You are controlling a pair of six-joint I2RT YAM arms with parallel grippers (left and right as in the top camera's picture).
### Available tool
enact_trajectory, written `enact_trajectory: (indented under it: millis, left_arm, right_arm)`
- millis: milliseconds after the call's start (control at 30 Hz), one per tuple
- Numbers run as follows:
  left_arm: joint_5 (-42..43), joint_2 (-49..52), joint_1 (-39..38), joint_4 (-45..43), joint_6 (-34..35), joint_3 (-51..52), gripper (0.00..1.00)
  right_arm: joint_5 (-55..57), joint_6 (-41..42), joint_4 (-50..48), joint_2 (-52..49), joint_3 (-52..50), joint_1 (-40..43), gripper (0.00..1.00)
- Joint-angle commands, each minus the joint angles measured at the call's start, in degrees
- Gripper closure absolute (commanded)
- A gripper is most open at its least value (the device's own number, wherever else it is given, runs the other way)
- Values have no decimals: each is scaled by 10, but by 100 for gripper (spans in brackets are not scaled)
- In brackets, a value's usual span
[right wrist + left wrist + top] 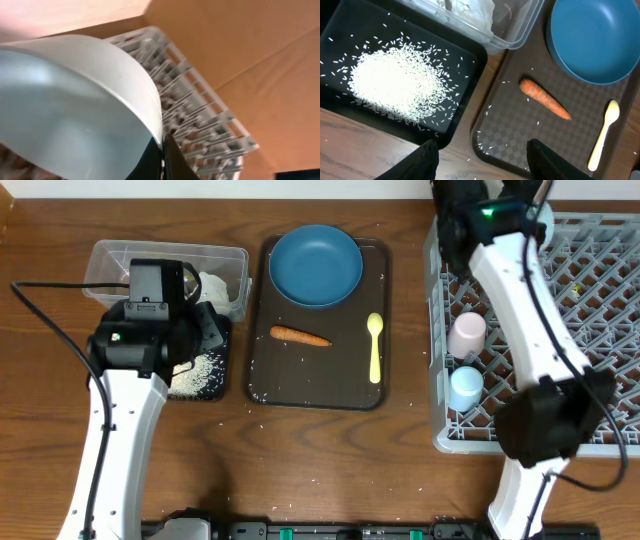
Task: Sort waste into correct bins and load items into the dishwasher rack
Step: 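Carry light-blue bowl with right gripper into dishwasher rack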
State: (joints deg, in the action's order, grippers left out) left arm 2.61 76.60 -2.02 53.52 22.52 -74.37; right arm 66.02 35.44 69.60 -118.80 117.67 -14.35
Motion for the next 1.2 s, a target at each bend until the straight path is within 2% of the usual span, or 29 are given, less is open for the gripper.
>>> enact_trajectory:
  millis: [0,300,533,767,1033,1133,1167]
  left_arm:
    - [-3,10,2,-2,3,3,41]
    - [-3,16,2,-2,3,3,41]
    - [-3,16,2,-2,3,3,41]
    - [-3,16,2,-2,3,3,41]
    - [-3,16,2,-2,3,3,41]
    - [-3,16,2,-2,3,3,41]
    - [-3,16,2,-2,3,3,41]
  right_arm:
    - [129,18,-17,-43,-4,10,99]
    - [193,15,-96,-132,-4,22,99]
    - [128,6,-99,-159,-4,21,99]
    - [64,0,-57,-162,-4,12,99]
    - [-27,-65,-30,-162,-4,-1,89]
    - [-35,-90,-30,-161,-4,-9,75]
    - [-35,-101,-30,-161,-4,-12,68]
